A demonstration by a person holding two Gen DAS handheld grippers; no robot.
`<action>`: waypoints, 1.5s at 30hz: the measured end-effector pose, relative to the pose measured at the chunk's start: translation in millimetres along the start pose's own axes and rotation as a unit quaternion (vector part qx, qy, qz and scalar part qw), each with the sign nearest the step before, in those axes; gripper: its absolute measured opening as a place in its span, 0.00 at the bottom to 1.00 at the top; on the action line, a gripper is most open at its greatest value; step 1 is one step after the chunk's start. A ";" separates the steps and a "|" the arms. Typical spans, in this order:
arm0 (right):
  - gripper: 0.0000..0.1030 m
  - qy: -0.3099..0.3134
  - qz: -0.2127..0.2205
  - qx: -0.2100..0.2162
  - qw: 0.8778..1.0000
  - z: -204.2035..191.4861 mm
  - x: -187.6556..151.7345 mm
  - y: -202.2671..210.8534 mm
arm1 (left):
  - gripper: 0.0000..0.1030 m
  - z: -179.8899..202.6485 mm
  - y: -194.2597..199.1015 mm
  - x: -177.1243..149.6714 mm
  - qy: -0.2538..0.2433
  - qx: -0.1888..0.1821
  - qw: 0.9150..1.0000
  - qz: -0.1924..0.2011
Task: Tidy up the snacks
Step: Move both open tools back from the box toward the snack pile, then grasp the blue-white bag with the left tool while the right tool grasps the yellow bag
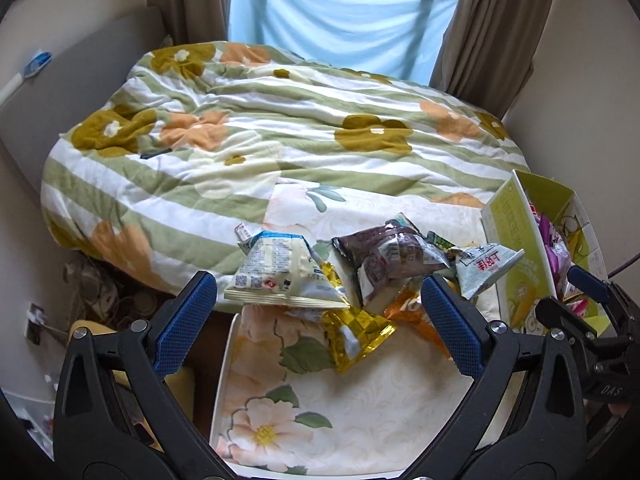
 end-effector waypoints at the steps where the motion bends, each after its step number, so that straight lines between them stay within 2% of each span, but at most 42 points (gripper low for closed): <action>1: 0.98 0.002 -0.003 0.000 1.000 -8.5 -1.6 -6.8 | 0.98 -8.7 -9.9 3.0 0.000 -0.002 1.000 -0.009; 7: 0.98 0.028 -0.019 0.002 0.999 -55.8 -13.5 -54.3 | 0.98 -43.6 -83.9 0.3 -0.008 -0.014 0.997 -0.077; 11: 0.98 0.072 -0.029 0.004 0.997 -83.4 -27.3 -79.1 | 0.98 -57.1 -118.9 -5.4 -0.013 -0.008 0.995 -0.102; 17: 0.97 0.114 -0.061 0.018 0.991 -110.5 -50.5 -110.7 | 0.96 -69.0 -147.5 -15.5 -0.006 -0.007 0.992 -0.126; 19: 0.95 0.124 -0.070 0.024 0.989 -117.3 -56.4 -119.0 | 0.91 -72.1 -152.4 -20.1 0.003 -0.016 0.991 -0.132; 21: 0.90 0.138 -0.077 0.028 0.987 -121.7 -60.5 -126.5 | 0.79 -75.1 -157.5 -24.4 0.009 -0.019 0.990 -0.142; 29: 0.72 0.184 -0.100 0.045 0.977 -136.1 -74.3 -146.9 | 0.62 -78.5 -160.8 -33.5 0.009 -0.022 0.987 -0.158; 42: 0.57 0.208 -0.137 0.056 0.967 -154.8 -88.5 -170.7 | 0.58 -82.7 -151.3 -35.1 -0.003 -0.012 0.988 -0.151; 45: 0.47 0.206 -0.150 0.053 0.966 -152.7 -89.8 -176.2 | 0.58 -82.5 -149.9 -34.8 -0.002 -0.016 0.989 -0.150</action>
Point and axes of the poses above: each gripper's, at about its wrist camera, not at the fingertips, and y roughly against the way its jaws point, z to its right, x to its top, the point moved 9 cm from there along -y, roughly the way its jaws point, and after that the axes turned 11 degrees about -x, right-handed, at the moved point
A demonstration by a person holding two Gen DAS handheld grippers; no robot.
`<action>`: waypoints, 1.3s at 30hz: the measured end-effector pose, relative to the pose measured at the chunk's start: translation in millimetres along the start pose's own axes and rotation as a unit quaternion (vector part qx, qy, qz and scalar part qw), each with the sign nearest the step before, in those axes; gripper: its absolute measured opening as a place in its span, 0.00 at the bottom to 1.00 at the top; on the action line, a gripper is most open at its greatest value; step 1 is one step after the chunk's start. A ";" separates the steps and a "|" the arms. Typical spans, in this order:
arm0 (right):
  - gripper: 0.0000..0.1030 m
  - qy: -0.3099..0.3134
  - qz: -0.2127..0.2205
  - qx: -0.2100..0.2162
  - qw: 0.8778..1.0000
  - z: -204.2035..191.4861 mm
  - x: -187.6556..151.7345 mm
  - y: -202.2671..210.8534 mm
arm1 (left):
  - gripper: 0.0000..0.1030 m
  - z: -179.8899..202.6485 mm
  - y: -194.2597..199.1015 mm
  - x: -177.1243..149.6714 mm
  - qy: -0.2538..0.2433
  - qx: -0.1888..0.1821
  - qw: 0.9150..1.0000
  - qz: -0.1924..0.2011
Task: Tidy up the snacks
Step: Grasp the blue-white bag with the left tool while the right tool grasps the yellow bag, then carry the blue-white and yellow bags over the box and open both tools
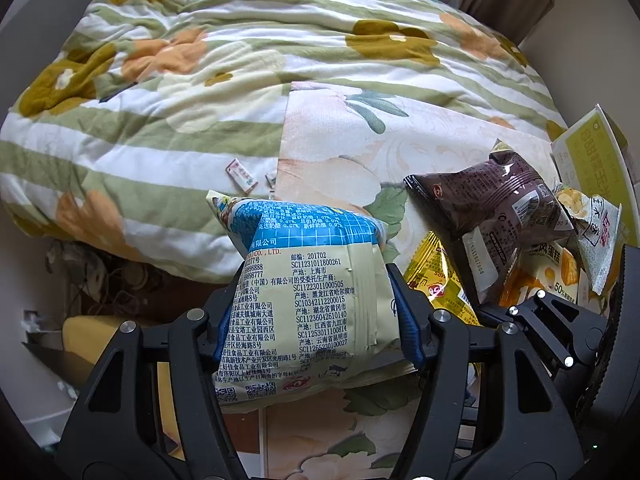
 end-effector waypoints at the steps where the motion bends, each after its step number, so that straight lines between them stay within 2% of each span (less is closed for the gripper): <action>1: 0.45 -0.002 -0.004 0.001 1.000 1.1 -0.6 -0.3 | 0.58 -0.2 0.8 0.1 0.000 -0.002 1.000 0.001; 15: 0.38 -0.053 -0.023 0.001 0.998 7.9 -18.5 17.1 | 0.58 5.1 8.7 -3.0 -0.006 -0.006 1.000 0.011; 29: 0.35 -0.080 -0.004 0.018 0.997 -0.2 -28.3 51.4 | 0.58 28.7 64.2 -13.7 -0.028 -0.009 0.998 0.051; 34: 0.35 -0.107 0.022 0.016 0.994 9.0 -35.5 85.1 | 0.58 51.0 94.6 -11.6 -0.045 -0.006 0.996 0.074; 39: 0.35 -0.144 0.070 -0.002 0.987 46.8 -41.0 138.0 | 0.58 97.3 128.5 -5.0 -0.062 -0.008 0.992 0.112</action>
Point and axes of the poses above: each gripper's, at about its wrist camera, not at the fingertips, and y roughly against the way its jaws point, z to its right, x to its top, the point moved 9 cm from there along -y, roughly the way its jaws point, and after that the axes turned 11 degrees about -x, right-handed, at the moved point
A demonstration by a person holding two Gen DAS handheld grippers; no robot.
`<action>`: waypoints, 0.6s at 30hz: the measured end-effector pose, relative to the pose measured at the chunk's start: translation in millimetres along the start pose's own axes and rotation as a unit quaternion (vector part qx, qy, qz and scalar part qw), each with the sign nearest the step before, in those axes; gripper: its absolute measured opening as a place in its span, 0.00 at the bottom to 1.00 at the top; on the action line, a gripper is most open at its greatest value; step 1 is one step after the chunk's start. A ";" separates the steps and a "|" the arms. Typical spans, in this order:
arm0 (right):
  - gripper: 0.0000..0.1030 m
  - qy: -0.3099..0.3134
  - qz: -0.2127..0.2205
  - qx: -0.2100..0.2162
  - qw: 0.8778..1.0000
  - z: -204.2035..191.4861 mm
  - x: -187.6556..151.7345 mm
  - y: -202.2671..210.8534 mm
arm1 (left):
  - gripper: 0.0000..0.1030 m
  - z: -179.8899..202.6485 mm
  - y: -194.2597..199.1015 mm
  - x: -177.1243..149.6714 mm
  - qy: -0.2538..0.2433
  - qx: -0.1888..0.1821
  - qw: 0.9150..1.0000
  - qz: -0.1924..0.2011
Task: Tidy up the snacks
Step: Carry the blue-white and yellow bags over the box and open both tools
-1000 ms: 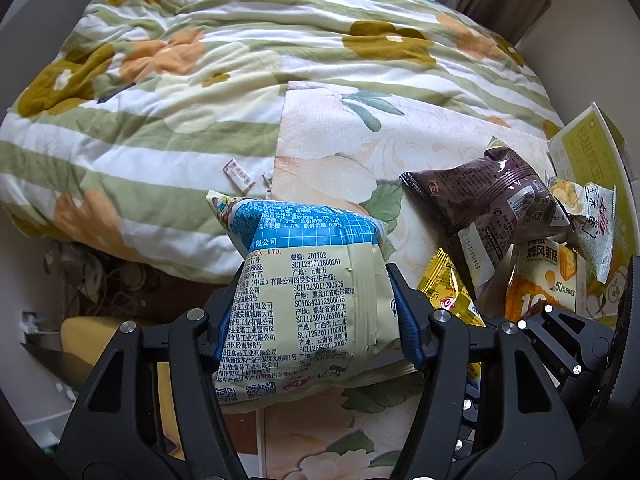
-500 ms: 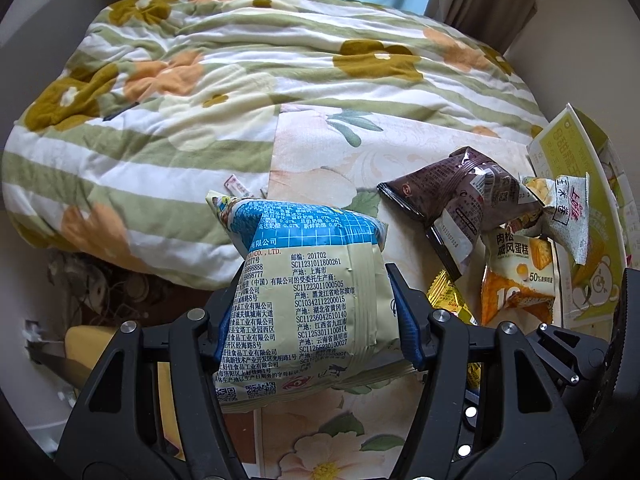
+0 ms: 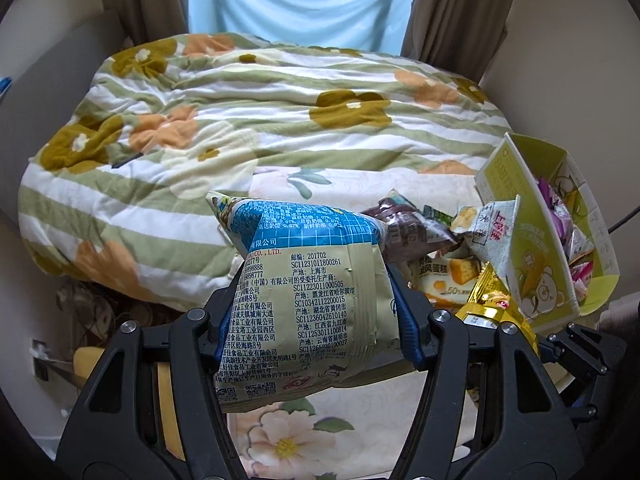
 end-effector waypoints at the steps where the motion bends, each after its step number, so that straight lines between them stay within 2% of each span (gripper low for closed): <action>1: 0.35 -0.006 0.011 -0.004 1.000 10.8 3.3 10.5 | 0.58 11.8 4.6 4.3 -0.003 -0.002 1.000 0.009; 6: 0.35 -0.029 0.058 -0.032 0.997 72.6 11.6 62.7 | 0.58 86.0 12.2 18.9 0.001 -0.038 0.999 0.039; 13: 0.35 -0.052 0.088 -0.088 0.991 175.1 1.0 120.5 | 0.58 209.7 -6.1 28.9 -0.036 -0.081 0.995 0.054; 18: 0.35 -0.072 0.097 -0.104 0.987 245.8 -9.6 145.2 | 0.58 284.0 -28.2 23.0 -0.052 -0.105 0.992 0.052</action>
Point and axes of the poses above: each gripper's, at about its wrist camera, not at the fingertips, and y roughly against the way its jaws point, z to its right, x to its top, the point moved 9 cm from there along -y, roughly the way its jaws point, and after that the axes turned 11 degrees about -x, right-handed, at the moved point
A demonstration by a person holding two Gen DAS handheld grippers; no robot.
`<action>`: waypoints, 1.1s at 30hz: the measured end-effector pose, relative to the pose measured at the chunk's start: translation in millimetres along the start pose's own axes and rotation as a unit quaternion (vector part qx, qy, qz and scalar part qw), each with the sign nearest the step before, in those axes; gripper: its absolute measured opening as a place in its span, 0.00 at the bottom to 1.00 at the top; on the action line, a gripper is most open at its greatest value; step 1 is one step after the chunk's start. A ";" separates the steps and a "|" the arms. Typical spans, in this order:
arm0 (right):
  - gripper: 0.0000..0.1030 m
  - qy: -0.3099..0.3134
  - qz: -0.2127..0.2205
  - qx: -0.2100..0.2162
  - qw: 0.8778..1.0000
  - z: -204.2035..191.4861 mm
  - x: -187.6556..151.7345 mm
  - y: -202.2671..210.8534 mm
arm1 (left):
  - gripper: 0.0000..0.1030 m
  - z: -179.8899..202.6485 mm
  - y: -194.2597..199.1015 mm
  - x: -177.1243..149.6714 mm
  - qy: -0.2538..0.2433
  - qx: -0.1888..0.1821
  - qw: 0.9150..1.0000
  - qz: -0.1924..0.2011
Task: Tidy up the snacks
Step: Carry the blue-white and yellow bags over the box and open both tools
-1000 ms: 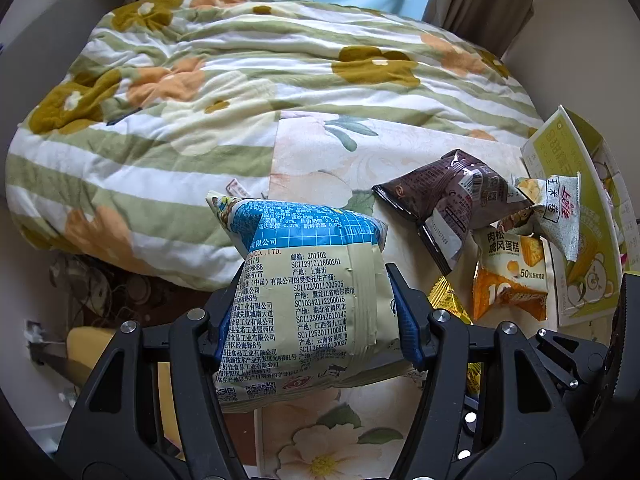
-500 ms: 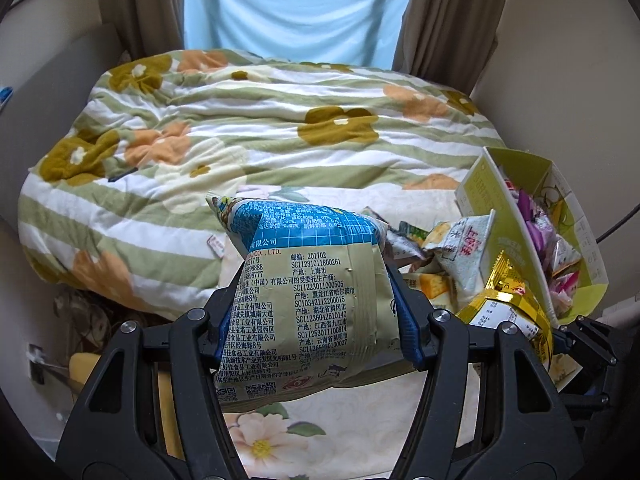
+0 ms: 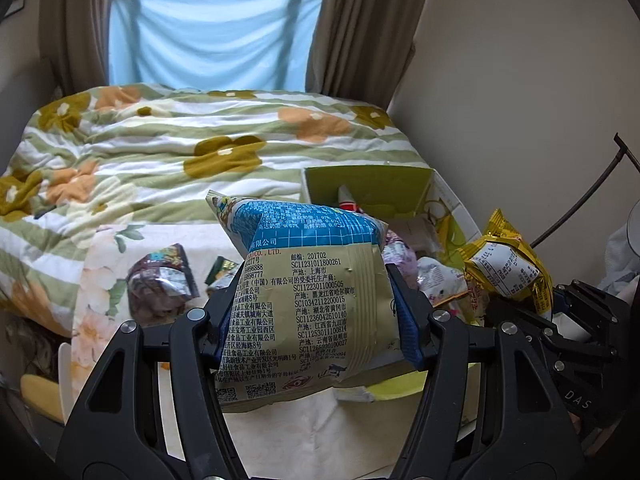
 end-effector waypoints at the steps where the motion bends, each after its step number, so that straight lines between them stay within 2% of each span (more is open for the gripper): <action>1: 0.35 -0.001 0.001 -0.003 1.000 10.4 -0.2 0.7 | 0.58 11.5 -7.6 -1.5 -0.002 -0.002 1.000 -0.002; 7: 0.35 -0.024 0.000 -0.019 1.000 73.4 -4.8 0.8 | 0.58 64.1 -59.7 -21.3 -0.012 -0.001 0.999 -0.029; 13: 0.35 -0.045 -0.010 -0.018 0.999 111.4 -11.9 -10.0 | 0.60 85.7 -108.6 -40.9 -0.013 0.015 0.998 -0.064; 14: 0.35 -0.051 -0.013 -0.015 0.999 115.2 -13.1 -12.0 | 0.65 86.2 -112.6 -42.1 -0.012 0.018 0.998 -0.065; 15: 0.35 -0.056 -0.016 -0.013 0.998 118.4 -14.6 -14.4 | 0.80 85.9 -115.3 -43.2 -0.012 0.022 0.997 -0.066; 16: 0.35 -0.060 -0.019 -0.011 0.998 120.9 -15.7 -16.7 | 0.90 86.1 -117.7 -42.8 -0.012 0.027 0.997 -0.067; 17: 0.35 -0.064 -0.022 -0.009 0.998 122.6 -16.8 -18.9 | 0.99 86.2 -116.9 -43.1 -0.014 0.032 0.997 -0.064; 22: 0.35 -0.071 -0.031 -0.002 0.997 128.6 -22.7 -27.7 | 0.99 78.7 -99.5 -45.5 -0.038 0.052 0.996 -0.061; 29: 0.35 -0.072 -0.034 0.000 0.997 127.1 -19.4 -31.6 | 0.99 66.5 -69.1 -42.3 -0.024 0.044 0.998 -0.041; 33: 0.35 -0.074 -0.060 0.010 0.995 123.6 -15.6 -51.3 | 0.99 55.4 -57.6 -34.6 -0.019 0.053 0.998 -0.035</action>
Point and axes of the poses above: each gripper's, at about its wrist camera, not at the fingertips, and y roughly against the way its jaws point, z to its right, x to its top, the point moved 9 cm from there along -y, roughly the way its jaws point, and after that the axes turned 11 degrees about -x, right-handed, at the moved point
